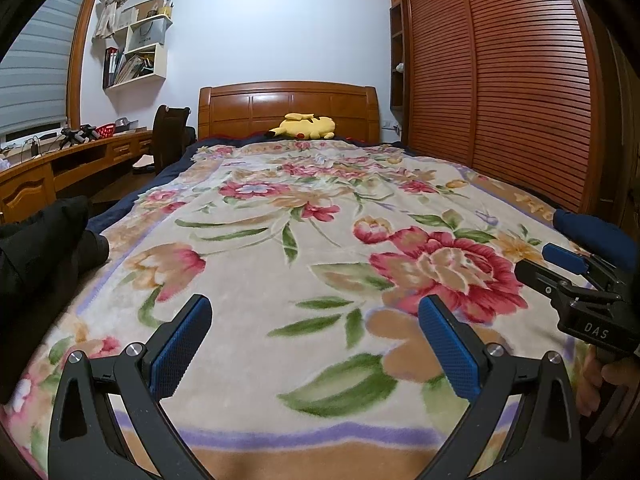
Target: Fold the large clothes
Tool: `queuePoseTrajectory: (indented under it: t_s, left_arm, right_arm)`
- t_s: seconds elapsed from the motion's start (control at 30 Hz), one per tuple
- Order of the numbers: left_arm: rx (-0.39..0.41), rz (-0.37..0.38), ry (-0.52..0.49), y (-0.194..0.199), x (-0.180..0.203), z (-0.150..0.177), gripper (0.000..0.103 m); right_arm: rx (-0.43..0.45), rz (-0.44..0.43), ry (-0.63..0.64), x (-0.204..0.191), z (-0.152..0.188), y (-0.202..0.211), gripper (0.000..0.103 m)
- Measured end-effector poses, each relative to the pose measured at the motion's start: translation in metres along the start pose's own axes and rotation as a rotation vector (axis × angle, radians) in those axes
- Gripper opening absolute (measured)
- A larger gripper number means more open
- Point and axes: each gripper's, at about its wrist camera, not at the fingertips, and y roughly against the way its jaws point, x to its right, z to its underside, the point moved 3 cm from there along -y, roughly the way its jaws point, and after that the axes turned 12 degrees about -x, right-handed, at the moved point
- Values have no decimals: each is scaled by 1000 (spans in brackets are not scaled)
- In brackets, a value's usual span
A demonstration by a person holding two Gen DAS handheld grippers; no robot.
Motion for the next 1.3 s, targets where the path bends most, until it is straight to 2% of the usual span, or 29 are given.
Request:
queuePoseTrajectory:
  t_s: [1.3]
  left_arm:
    - [-2,-7,2,1,-3,3,103]
  right_arm:
    - [11,3,16,5,1,0,78]
